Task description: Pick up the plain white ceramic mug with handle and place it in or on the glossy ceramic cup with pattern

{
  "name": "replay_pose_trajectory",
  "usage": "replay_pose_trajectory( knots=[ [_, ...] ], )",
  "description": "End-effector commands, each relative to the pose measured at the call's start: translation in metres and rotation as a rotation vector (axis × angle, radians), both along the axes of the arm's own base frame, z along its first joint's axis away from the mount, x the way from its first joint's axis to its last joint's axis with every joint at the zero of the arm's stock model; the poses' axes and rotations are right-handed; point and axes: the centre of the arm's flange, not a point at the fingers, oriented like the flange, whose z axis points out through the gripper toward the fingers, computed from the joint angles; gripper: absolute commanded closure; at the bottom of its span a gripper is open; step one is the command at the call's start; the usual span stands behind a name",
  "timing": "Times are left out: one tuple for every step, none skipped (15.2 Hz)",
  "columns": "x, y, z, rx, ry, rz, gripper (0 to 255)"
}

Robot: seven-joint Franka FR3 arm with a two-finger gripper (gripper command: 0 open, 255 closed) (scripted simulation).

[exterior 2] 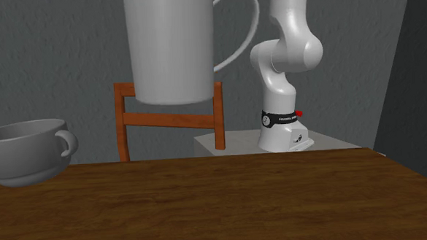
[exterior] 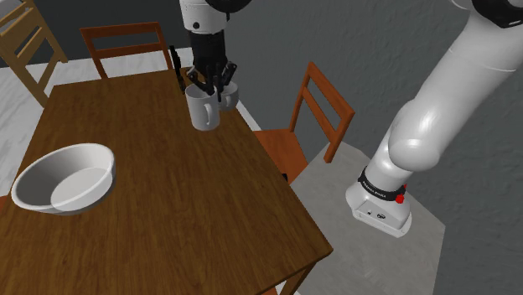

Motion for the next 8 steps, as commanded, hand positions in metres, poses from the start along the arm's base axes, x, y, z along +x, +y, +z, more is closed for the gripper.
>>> replay_pose_trajectory(
  knots=[
    [0.008, -0.01, 0.005, 0.0, 0.0, 0.0, 255],
    [0.016, -0.021, 0.006, 0.0, 0.0, 0.0, 255],
    [0.024, -0.031, 0.007, 0.0, 0.0, 0.0, 255],
    [0.032, -0.042, 0.008, 0.0, 0.0, 0.0, 255],
    [0.04, -0.052, 0.009, 0.0, 0.0, 0.0, 255],
    [0.048, -0.063, 0.01, 0.0, 0.0, 0.0, 255],
    [0.056, -0.073, 0.011, 0.0, 0.0, 0.0, 255],
    [0.064, -0.084, 0.012, 0.0, 0.0, 0.0, 255]
  ],
)
